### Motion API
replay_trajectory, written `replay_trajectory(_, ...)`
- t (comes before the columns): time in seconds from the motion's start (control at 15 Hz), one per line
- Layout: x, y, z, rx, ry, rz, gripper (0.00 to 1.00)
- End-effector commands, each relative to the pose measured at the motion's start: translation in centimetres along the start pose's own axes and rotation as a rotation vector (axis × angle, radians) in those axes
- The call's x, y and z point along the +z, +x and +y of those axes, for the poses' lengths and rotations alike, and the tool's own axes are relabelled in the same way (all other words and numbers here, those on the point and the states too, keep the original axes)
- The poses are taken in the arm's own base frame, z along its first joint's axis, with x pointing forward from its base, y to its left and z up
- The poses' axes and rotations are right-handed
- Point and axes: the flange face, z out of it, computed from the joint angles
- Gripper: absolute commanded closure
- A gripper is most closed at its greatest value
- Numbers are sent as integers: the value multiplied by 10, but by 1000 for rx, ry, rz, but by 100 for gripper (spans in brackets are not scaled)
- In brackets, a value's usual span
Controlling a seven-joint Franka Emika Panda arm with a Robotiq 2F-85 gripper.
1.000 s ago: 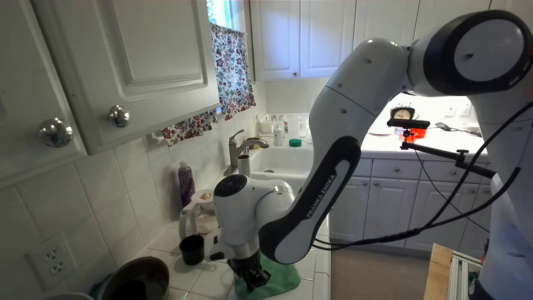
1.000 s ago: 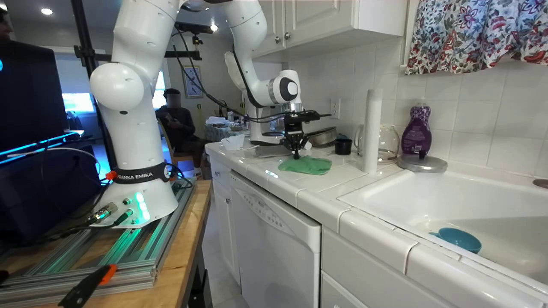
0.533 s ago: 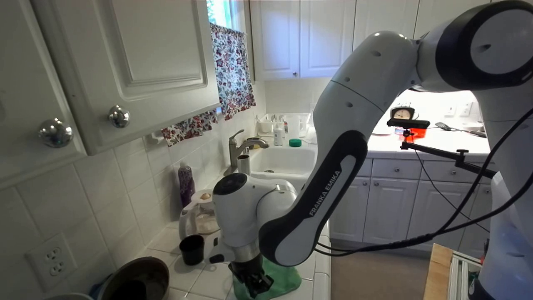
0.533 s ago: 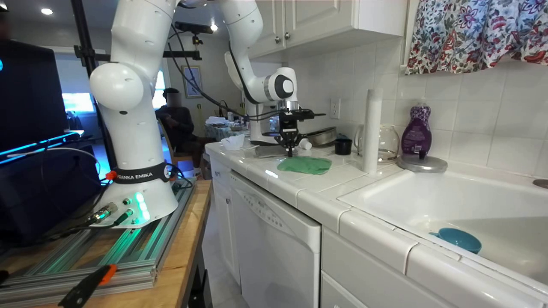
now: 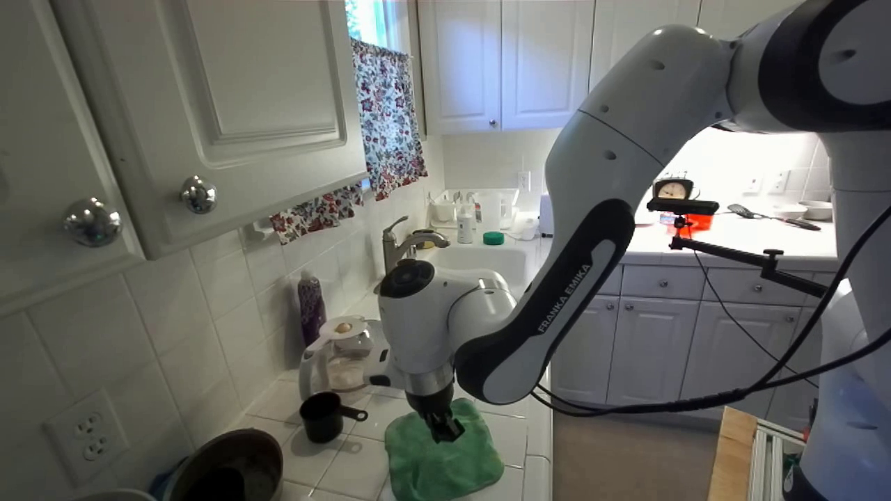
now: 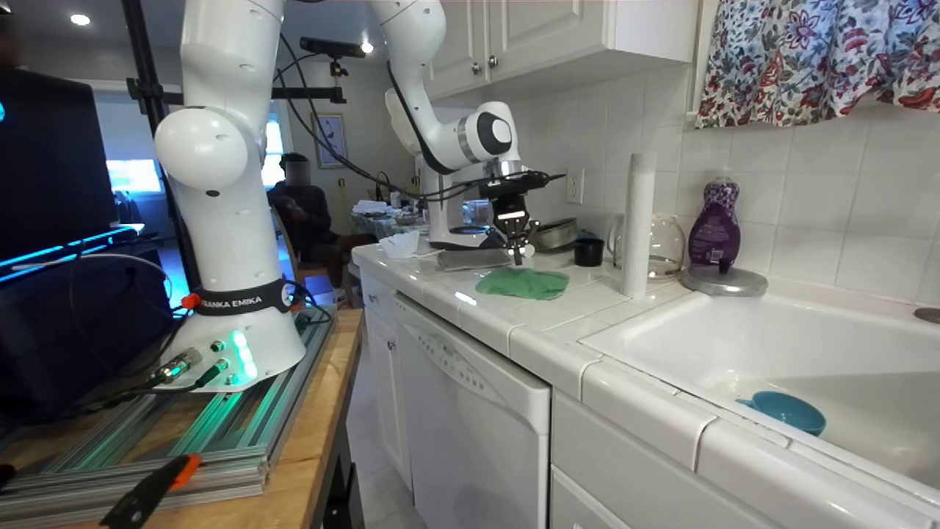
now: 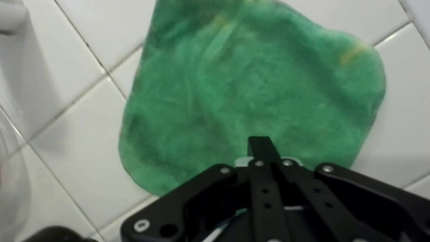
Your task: Turn the rag around, then unfold it
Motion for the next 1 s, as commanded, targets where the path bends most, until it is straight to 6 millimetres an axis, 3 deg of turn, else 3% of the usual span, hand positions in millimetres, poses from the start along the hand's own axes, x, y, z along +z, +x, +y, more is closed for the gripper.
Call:
replay_trajectory(0.0,7,-22,22,115,-39,-40,100)
replay_trajectory(0.07,6,-17,14,73,-18,-25,99)
replay_trajectory(0.4,9,-26,23,106,-21,-26,100)
replay_trajectory(0.93,34,-22,55,92,-38,-29,100)
